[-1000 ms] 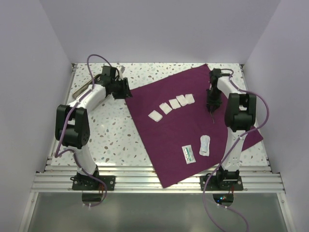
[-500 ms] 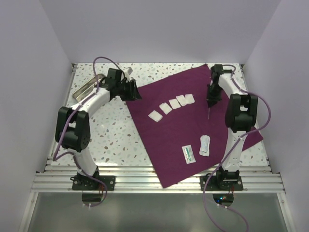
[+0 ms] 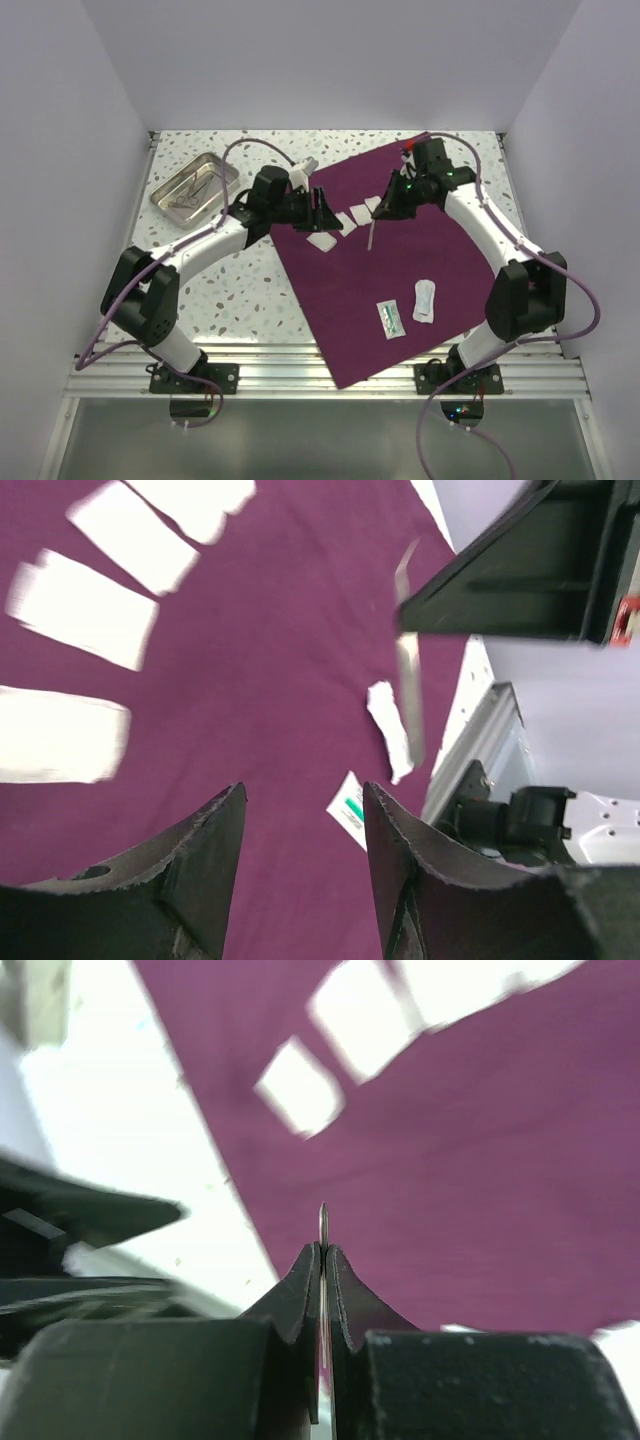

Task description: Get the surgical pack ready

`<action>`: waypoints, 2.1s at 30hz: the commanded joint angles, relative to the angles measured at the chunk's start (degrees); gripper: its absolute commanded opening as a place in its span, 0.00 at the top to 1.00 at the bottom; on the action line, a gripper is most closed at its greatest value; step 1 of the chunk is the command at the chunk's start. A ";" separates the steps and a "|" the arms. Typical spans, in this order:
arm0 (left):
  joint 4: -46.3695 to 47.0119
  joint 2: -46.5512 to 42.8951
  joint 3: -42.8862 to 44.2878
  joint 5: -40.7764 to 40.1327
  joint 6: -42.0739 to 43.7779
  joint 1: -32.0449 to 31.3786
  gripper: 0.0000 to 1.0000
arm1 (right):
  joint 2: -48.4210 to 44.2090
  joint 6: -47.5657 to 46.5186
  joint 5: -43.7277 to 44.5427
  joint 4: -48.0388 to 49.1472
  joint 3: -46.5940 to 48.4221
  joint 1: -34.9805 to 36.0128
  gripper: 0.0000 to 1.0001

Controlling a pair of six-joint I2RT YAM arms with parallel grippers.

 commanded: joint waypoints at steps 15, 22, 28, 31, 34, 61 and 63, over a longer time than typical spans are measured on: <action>13.07 -3.95 -6.88 2.10 -8.47 -4.67 0.46 | -4.86 13.67 -5.08 14.22 -5.10 9.44 1.00; 10.09 0.10 -2.32 3.24 -6.89 -4.68 0.52 | -2.84 13.93 -5.34 14.22 -2.99 9.71 1.00; -0.17 3.61 3.30 3.33 0.04 0.41 0.94 | 0.23 13.06 -5.52 11.94 1.13 9.71 0.96; -6.76 5.02 6.81 2.46 6.09 4.98 1.00 | 2.78 11.30 -4.03 9.05 4.73 9.71 0.67; -15.18 7.13 11.98 -2.71 13.73 9.55 1.00 | 5.58 7.00 -1.22 3.69 9.57 9.53 0.45; -28.94 37.80 43.66 -42.46 47.61 32.76 0.91 | 20.26 -7.25 -0.25 -0.19 16.77 4.00 0.36; -29.29 37.89 43.39 -42.20 47.00 33.12 0.81 | 21.15 -7.51 -0.16 -0.80 19.06 2.16 0.36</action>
